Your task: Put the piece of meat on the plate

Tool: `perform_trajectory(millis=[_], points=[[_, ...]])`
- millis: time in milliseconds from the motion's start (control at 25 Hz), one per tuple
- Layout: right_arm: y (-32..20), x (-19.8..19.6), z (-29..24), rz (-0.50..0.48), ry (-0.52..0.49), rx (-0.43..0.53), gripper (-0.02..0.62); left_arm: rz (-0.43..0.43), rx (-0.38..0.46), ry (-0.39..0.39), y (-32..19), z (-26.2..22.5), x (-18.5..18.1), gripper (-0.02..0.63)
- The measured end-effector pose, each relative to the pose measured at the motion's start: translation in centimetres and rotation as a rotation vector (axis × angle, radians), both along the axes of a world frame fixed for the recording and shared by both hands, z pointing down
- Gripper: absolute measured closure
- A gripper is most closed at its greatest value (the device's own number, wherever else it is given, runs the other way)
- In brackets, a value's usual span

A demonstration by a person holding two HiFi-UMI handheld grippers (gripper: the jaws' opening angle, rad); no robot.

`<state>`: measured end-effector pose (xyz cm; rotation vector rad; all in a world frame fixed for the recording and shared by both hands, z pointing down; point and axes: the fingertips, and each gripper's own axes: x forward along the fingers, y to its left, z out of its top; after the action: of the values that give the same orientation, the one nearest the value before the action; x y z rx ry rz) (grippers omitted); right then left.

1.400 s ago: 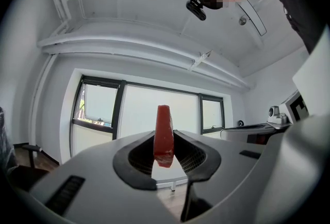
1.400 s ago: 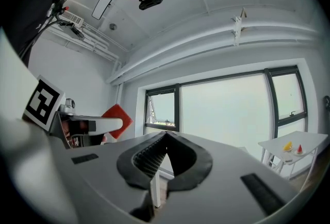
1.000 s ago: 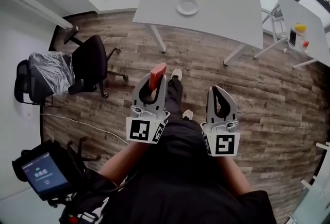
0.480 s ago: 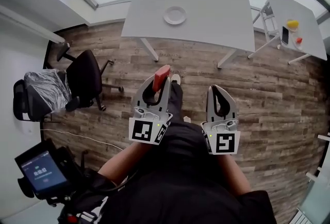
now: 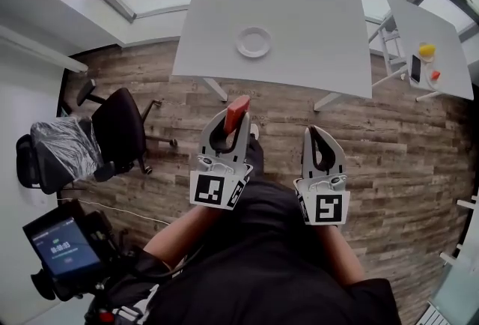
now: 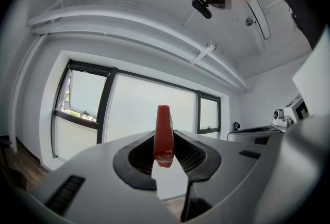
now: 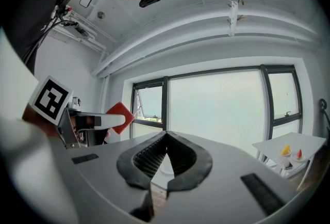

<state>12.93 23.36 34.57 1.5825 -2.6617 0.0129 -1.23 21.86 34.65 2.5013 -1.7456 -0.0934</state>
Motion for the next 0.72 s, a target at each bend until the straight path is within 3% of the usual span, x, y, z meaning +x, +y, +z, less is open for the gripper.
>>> perform_trajectory(millis=[320,480,720], points=[[-6.6,-5.2,-1.4,-0.104,-0.039,-0.007,0.591,0.002,-0.04,0.003,-5.9,0.0,-2.5,0.511],[-9.2,-8.0,-2.4,-0.153,0.039,0.05,0.591,-0.003,-0.046,0.014,-8.9,-0.1,-4.1,0.511],[-13.8,-10.4,-2.5,-0.18,0.073,0.039,0.591,0.003,-0.066,0.058,-13.2,-0.2,-6.1,0.511]])
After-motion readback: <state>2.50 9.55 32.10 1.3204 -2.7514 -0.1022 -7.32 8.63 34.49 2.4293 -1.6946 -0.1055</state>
